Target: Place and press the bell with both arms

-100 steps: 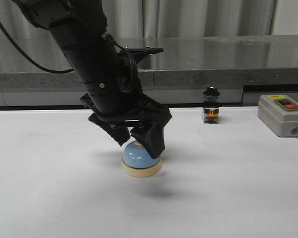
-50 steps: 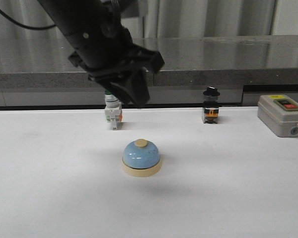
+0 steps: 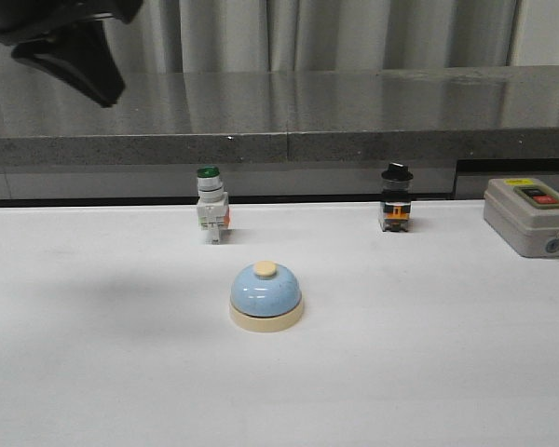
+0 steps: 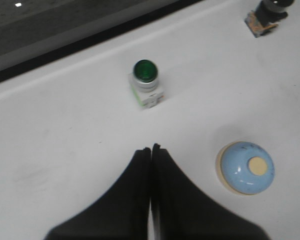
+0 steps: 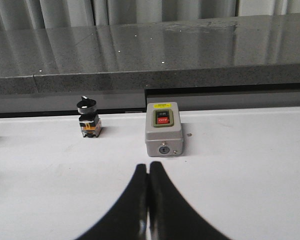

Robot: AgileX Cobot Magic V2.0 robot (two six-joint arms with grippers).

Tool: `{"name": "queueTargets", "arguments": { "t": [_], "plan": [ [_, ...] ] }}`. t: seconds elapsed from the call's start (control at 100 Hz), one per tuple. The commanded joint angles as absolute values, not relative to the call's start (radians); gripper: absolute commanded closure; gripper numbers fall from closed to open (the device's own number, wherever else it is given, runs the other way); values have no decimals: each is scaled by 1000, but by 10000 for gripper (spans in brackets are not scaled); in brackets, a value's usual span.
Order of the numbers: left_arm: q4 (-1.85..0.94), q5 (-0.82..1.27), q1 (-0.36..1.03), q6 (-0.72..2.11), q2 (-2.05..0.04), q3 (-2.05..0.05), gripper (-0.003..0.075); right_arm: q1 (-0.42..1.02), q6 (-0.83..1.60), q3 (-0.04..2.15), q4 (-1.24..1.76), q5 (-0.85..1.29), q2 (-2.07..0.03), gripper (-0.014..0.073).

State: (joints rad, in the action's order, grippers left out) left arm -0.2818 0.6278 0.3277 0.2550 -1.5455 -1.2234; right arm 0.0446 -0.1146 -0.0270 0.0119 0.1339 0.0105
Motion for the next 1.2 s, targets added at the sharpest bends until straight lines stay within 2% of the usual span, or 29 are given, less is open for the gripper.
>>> {"name": "queueTargets", "arguments": {
  "t": [0.0, 0.5, 1.19],
  "plan": [
    [-300, 565, 281, 249, -1463, -1209, 739, 37, -110, -27, 14, 57, 19, 662],
    [-304, 461, 90, 244, -1208, -943, 739, 37, -110, -27, 14, 57, 19, 662],
    [-308, 272, 77, 244, -689, -567, 739, 37, -110, -27, 14, 57, 19, 662]
  ]
}}
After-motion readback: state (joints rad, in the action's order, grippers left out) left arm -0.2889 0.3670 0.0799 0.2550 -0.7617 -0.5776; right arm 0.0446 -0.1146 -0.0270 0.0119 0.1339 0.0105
